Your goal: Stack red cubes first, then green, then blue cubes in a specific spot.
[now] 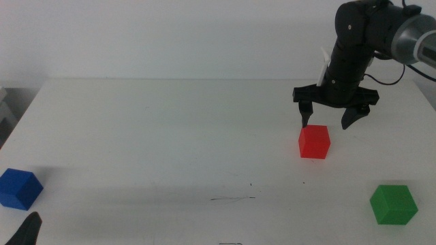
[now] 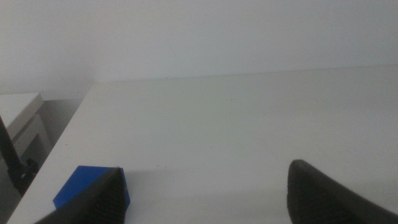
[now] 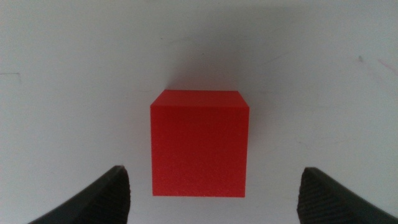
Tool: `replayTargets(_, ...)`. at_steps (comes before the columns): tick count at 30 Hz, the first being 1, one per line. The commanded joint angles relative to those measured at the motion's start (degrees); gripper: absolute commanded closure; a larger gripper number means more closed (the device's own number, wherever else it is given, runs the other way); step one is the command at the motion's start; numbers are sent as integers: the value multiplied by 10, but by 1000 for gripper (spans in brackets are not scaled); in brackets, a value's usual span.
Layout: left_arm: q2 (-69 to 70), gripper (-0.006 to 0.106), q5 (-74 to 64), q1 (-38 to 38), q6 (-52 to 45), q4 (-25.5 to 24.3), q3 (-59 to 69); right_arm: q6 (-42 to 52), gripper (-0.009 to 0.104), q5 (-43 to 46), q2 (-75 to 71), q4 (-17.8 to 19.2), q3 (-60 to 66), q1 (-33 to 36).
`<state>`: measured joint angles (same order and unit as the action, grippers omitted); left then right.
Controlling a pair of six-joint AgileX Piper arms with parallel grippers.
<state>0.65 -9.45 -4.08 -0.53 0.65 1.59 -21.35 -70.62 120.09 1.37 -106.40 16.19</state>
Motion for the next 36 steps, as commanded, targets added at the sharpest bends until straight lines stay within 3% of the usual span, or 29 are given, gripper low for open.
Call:
replayTargets(1,15,13,43,1,5,6,0,6,1,-12,-29,3,-18,-5)
replayTargets(28,15,13,43,1,5,6,0,2,3,26,37,-6,-18,-4)
replayTargets(33,15,13,43,1,5,6,0,0,13,30,40,-6,-18,-4)
replayTargets(36,15,13,43,1,5,6,0,-7,29,30,40,-6,-18,-4)
